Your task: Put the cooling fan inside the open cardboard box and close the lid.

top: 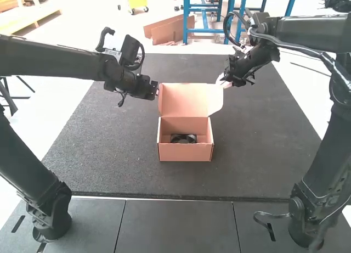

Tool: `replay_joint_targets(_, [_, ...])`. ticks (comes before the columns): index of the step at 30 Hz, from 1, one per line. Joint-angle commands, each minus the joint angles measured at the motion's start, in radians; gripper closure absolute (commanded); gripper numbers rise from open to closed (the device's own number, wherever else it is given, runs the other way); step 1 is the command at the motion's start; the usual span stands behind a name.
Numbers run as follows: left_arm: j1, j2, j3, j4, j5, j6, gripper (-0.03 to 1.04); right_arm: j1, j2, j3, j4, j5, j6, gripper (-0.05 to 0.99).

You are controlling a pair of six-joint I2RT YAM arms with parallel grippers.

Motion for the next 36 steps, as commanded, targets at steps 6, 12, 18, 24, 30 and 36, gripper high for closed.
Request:
replay_joint_targets(6, [-0.001, -0.038, 0.021, 0.006, 0.010, -0.010, 0.04, 0.011, 0.013, -0.010, 0.005, -0.019, -0.005, 0.81])
replay_joint_targets(12, [-0.001, -0.038, 0.021, 0.009, 0.010, -0.010, 0.04, 0.011, 0.011, -0.011, 0.006, -0.024, -0.007, 0.90])
replay_joint_targets(18, [-0.001, -0.038, 0.022, 0.010, 0.010, -0.007, 0.04, 0.028, 0.011, -0.010, -0.006, -0.027, -0.016, 0.95])
replay_joint_targets(24, [0.001, -0.040, 0.025, 0.003, 0.010, -0.007, 0.04, 0.092, -0.006, -0.007, -0.047, -0.024, -0.021, 0.95])
replay_joint_targets(30, [0.001, -0.055, 0.027, -0.013, 0.010, -0.005, 0.04, 0.143, -0.024, -0.016, -0.075, -0.008, -0.021, 0.95])
replay_joint_targets(36, [-0.004, -0.081, 0.027, -0.039, 0.010, 0.003, 0.04, 0.147, -0.046, -0.031, -0.106, 0.025, -0.034, 0.95])
